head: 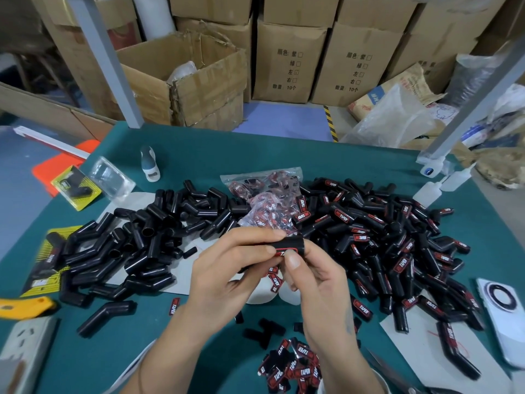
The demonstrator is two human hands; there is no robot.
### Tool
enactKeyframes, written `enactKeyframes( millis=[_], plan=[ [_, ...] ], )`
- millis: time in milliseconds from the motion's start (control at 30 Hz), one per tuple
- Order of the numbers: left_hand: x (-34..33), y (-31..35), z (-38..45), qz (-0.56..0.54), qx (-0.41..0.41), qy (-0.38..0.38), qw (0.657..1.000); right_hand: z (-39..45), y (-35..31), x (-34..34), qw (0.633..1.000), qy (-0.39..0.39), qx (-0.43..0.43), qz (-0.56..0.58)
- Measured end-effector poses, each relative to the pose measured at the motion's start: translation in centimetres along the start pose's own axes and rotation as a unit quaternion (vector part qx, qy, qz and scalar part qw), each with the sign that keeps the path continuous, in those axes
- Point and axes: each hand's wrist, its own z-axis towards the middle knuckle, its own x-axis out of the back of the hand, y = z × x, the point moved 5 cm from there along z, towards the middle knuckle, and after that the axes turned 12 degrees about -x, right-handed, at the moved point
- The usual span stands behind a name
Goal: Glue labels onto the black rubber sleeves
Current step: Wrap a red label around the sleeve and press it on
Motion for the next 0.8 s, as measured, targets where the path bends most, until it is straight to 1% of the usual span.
enactKeyframes(
  millis=[67,233,367,567,800],
  plan=[
    [0.1,-0.1,0.0,-0.008,0.005,0.003,1.000,0.0,-0.1,0.2,1.000,-0.007,0.001,-0.014],
    [0.3,-0.3,0.0,-0.039,0.046,0.009,0.998,0.2,-0.5,0.8,0.997,-0.039,0.007,-0.060],
    [0.3,-0.3,0.0,-0.090,0.096,0.029,0.991,0.1,-0.4,1.2,0.995,-0.050,0.019,-0.081],
    [-0.4,-0.2,-0.3,-0.167,0.151,0.031,0.974,-0.1,-0.9,1.4,0.994,-0.004,0.047,-0.100],
    [-0.4,-0.2,-0.9,-0.214,0.218,0.085,0.948,-0.1,-0.9,1.1,0.993,-0.005,0.059,-0.101]
  ],
)
